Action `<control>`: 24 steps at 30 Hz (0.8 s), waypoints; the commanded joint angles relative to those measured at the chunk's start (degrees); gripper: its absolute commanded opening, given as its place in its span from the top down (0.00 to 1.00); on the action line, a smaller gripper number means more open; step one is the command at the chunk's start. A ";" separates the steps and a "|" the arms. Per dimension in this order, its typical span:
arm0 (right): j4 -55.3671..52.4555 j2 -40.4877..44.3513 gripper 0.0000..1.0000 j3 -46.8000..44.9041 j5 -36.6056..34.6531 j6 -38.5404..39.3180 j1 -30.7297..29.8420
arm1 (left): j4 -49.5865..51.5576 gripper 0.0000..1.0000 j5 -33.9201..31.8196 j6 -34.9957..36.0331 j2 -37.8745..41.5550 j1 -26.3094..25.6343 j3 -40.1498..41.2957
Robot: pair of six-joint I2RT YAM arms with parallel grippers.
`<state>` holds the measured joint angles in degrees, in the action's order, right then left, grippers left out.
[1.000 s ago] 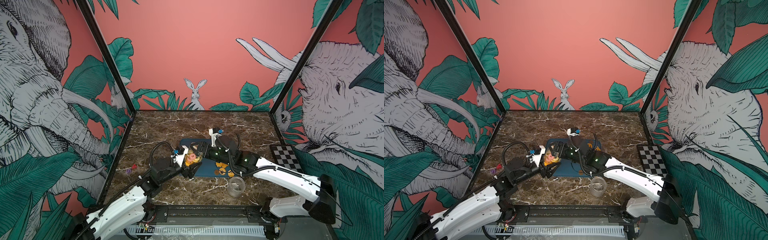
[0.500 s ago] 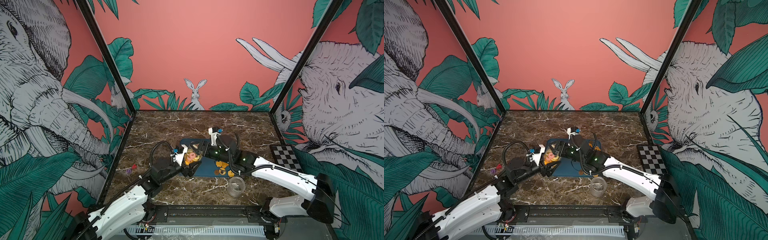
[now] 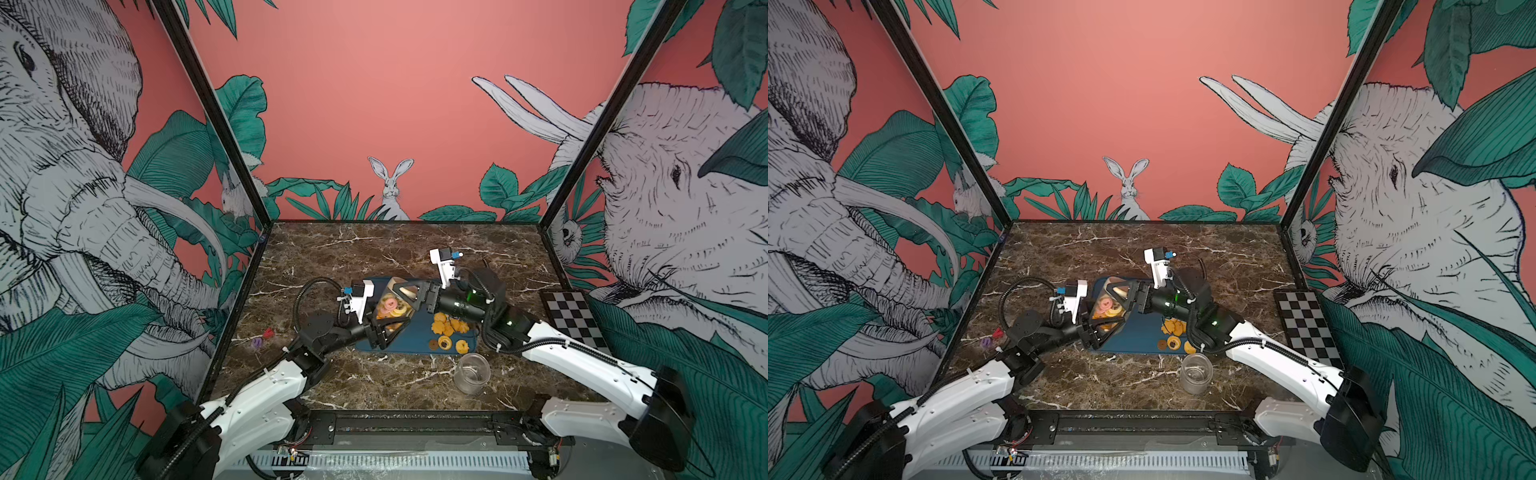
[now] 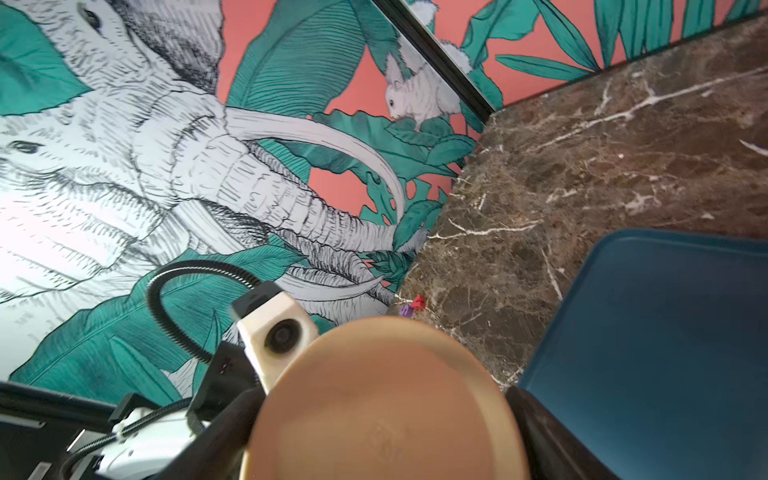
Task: Pour the cookies out of the jar
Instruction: Unscrew the lid from the jar.
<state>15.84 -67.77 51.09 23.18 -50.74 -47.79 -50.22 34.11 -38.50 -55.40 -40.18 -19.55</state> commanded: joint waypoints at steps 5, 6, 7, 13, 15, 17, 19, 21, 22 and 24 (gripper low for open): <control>-1.30 -0.62 1.00 1.13 8.31 4.14 0.71 | -19.25 1.00 6.71 -5.04 0.60 -0.33 -4.49; -3.39 -0.35 0.81 2.13 7.52 4.52 0.77 | -16.68 1.00 6.09 -3.74 1.40 -0.33 -4.44; -6.10 -0.21 0.56 3.21 6.41 4.95 0.77 | -12.93 1.00 5.14 -2.12 2.47 -0.33 -4.66; -18.66 0.45 0.01 10.85 -0.30 5.73 0.67 | 21.16 1.00 -11.48 14.37 13.57 -0.33 -6.61; -19.85 0.26 0.01 13.07 -0.59 4.69 0.68 | 23.39 1.00 -15.09 17.01 15.89 -0.33 -4.97; -22.04 -0.11 0.01 15.02 -2.29 3.08 0.59 | 23.68 1.00 -17.05 17.36 16.69 -0.33 -3.61; -25.94 -1.25 0.01 17.72 -3.45 2.41 0.60 | 22.99 1.00 -16.87 17.73 16.18 -0.33 -3.01; -30.11 -2.55 0.01 19.94 -5.46 0.91 0.53 | 23.47 1.00 -18.12 18.15 15.45 -0.33 -3.04; -31.99 -3.07 0.01 20.85 -6.55 0.46 0.51 | 24.10 1.00 -19.40 18.55 15.32 -0.33 -3.06; -36.71 -4.11 0.01 23.02 -10.43 -0.06 0.51 | 25.65 1.00 -23.43 20.09 15.82 -0.33 -2.77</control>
<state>-12.99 -70.61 71.42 18.63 -48.95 -47.16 -22.31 16.71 -21.85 -41.08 -40.45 -22.06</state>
